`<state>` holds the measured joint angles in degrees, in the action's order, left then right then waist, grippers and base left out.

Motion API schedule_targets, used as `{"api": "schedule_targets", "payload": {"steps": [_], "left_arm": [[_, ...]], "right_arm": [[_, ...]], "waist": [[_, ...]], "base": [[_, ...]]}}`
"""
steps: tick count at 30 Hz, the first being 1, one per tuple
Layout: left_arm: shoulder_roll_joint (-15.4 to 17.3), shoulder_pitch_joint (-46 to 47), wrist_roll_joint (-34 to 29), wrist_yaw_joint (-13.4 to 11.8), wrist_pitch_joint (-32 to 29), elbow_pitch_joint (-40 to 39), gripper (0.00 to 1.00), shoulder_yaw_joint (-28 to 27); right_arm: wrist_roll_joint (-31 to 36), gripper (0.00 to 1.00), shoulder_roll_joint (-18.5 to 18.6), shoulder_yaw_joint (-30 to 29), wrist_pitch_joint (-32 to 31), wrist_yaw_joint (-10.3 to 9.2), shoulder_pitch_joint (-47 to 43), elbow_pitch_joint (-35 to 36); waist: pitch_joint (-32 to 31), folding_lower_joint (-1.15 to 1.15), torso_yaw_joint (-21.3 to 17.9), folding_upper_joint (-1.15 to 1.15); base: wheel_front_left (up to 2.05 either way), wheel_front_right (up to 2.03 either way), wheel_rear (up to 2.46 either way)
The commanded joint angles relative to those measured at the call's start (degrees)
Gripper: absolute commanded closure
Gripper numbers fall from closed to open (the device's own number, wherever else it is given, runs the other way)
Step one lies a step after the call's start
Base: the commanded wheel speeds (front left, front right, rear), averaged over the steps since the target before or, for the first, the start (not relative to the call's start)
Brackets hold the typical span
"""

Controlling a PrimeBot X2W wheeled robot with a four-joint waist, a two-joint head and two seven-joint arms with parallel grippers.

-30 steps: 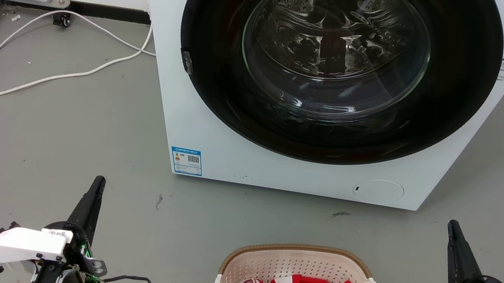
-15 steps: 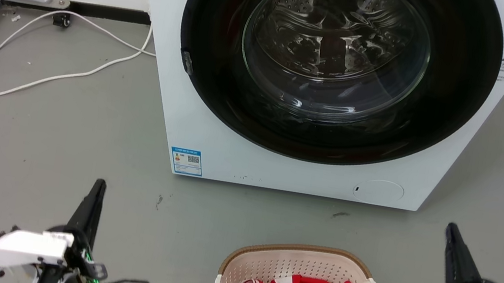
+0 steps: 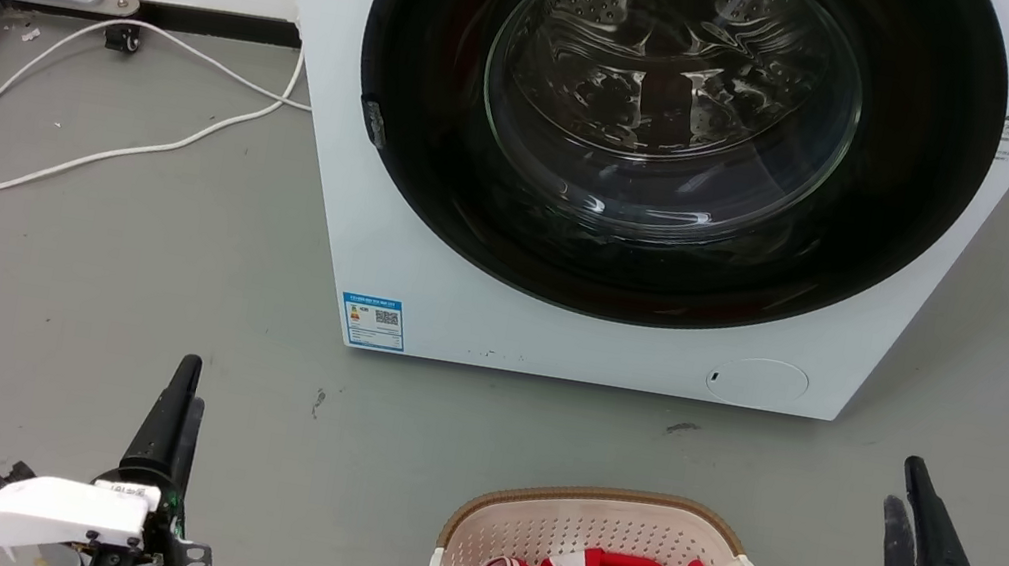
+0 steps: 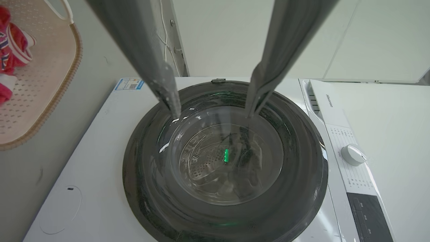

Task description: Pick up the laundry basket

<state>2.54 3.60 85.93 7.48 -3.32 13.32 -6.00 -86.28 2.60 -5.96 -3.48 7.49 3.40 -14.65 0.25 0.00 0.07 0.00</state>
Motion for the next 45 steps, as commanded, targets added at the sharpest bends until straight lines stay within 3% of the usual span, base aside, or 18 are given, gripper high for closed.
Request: {"api": "schedule_targets", "payload": {"steps": [1, 25, 45], "left_arm": [[0.2, 0.6, -3.1, -0.1, 0.8, -1.9, 0.0, 0.1], [0.3, -0.7, -33.8, -6.4, 6.3, -7.3, 0.0, 4.8], [1.1, -1.8, -49.0, -8.9, 9.9, -8.7, 0.0, 8.3]], "right_arm": [[3.4, 0.0, 0.1, -0.1, 0.7, 0.0, 0.5, 1.9], [37.7, 0.0, 0.2, 2.9, 6.4, 0.0, -1.5, 10.0], [54.1, 0.0, 0.2, 4.1, 9.9, 0.0, -3.4, 12.0]], "waist": [[0.0, 0.0, 0.0, 0.0], [0.2, 0.0, 0.0, 0.0], [-0.1, 0.0, 0.1, 0.0]], "base": [[0.0, 0.0, 0.0], [0.0, 0.0, 0.0], [0.0, 0.0, 0.0]]}}
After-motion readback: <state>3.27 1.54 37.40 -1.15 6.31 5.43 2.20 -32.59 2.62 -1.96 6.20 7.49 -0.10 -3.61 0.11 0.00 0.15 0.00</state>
